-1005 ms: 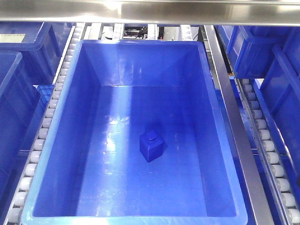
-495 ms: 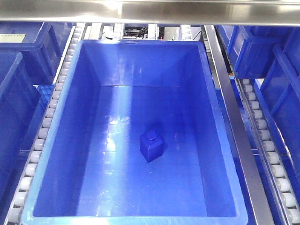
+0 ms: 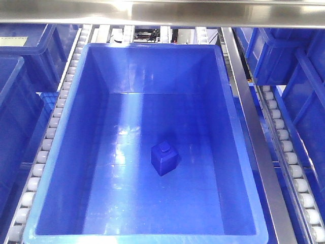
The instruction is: Pour parts from conveyor to right shelf
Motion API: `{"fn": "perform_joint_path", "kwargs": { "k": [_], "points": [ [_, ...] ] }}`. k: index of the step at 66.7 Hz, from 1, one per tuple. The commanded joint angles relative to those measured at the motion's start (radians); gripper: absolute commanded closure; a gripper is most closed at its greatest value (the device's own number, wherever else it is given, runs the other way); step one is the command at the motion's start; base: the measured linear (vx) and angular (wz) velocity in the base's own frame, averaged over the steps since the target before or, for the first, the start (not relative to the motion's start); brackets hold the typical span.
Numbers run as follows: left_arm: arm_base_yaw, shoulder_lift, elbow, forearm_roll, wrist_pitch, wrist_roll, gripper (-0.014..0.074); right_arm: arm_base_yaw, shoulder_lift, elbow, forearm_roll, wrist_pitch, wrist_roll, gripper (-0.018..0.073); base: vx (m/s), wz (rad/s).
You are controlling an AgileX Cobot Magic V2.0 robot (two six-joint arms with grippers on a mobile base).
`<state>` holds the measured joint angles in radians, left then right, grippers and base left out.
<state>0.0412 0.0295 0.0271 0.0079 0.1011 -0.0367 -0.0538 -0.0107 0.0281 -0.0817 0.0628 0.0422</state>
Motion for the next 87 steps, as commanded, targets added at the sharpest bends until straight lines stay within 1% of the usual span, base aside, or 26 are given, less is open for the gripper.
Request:
{"fn": "perform_joint_path", "kwargs": {
  "k": [1,87],
  "points": [
    [-0.006,0.016,-0.020,-0.008,-0.079,-0.008,0.0602,-0.005,-0.014,-0.006,-0.010,-0.084,-0.008,0.0568,0.00,0.00],
    [-0.006,0.016,-0.020,-0.008,-0.079,-0.008,0.0602,-0.006,-0.013,-0.006,-0.010,-0.068,-0.009,0.0568,0.00,0.00]
  ]
}}
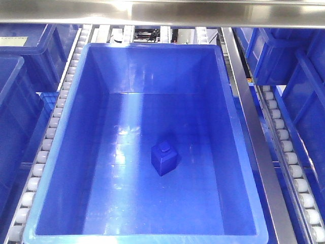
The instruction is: Pour parts from conveyor to right shelf
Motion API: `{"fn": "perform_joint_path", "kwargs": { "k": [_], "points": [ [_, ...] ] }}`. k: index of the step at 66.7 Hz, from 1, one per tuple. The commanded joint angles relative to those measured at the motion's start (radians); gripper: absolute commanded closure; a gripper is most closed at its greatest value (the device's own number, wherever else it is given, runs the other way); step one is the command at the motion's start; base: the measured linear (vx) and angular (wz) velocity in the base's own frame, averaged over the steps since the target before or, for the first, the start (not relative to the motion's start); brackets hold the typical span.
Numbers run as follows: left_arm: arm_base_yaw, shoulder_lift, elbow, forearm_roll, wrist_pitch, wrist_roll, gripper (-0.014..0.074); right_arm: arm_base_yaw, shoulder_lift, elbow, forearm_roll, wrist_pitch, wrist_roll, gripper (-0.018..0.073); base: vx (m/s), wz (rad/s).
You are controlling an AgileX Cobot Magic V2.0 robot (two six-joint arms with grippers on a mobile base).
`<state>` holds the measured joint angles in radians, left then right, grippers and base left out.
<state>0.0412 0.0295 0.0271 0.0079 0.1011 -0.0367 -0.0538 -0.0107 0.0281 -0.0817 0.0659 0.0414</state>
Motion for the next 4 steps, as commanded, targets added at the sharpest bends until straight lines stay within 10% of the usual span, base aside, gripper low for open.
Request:
{"fn": "perform_joint_path", "kwargs": {
  "k": [1,4],
  "points": [
    [-0.006,0.016,-0.020,-0.008,-0.079,-0.008,0.0602,-0.006,-0.013,-0.006,-0.010,-0.071,-0.008,0.0568,0.00,0.00],
    [-0.006,0.016,-0.020,-0.008,-0.079,-0.008,0.0602,-0.006,-0.013,-0.006,-0.010,-0.071,-0.008,0.0568,0.00,0.00]
  ]
}}
